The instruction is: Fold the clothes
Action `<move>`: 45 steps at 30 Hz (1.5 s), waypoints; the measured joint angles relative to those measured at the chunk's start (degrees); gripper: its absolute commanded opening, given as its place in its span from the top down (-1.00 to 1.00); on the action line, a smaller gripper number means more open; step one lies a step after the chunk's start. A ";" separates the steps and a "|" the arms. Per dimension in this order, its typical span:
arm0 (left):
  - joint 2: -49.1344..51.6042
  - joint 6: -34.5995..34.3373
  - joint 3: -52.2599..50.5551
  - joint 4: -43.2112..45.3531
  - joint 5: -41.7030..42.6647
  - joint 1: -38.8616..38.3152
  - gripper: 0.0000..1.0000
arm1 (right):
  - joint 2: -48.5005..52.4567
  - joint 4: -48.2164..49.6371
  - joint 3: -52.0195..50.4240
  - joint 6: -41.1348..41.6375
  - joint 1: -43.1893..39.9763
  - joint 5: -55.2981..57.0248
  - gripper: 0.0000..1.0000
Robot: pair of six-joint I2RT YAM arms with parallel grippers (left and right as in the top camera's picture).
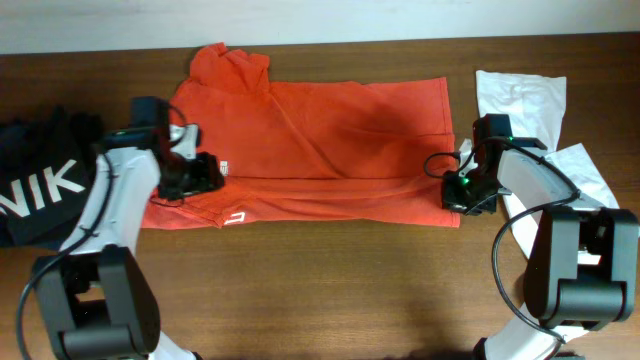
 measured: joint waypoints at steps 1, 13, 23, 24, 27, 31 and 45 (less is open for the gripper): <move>0.00 0.20 -0.52 -0.26 -1.75 -1.38 -0.24 | 0.00 0.13 -0.04 0.04 0.00 0.00 0.60; 0.00 0.76 -12.52 6.64 -11.82 -7.74 0.06 | 0.00 0.15 -0.09 -0.13 0.00 0.00 0.60; 0.00 1.29 -14.99 11.32 -16.50 -9.14 0.98 | 0.00 0.15 -0.11 -0.15 0.00 0.00 0.60; 0.00 1.36 -14.99 11.52 -16.55 -9.14 0.99 | 0.00 0.15 -0.11 -0.17 0.00 0.00 0.60; 0.00 1.27 -14.99 12.41 -16.74 -9.14 0.98 | 0.00 0.15 -0.11 -0.20 0.00 0.00 0.60; 0.00 1.25 -14.03 12.68 -16.94 -9.07 0.98 | 0.00 0.13 -0.11 -0.20 0.00 0.00 0.60; 0.00 -3.08 -0.76 16.81 -16.46 -7.30 -0.85 | 0.00 0.17 -0.11 -0.39 0.00 0.00 0.60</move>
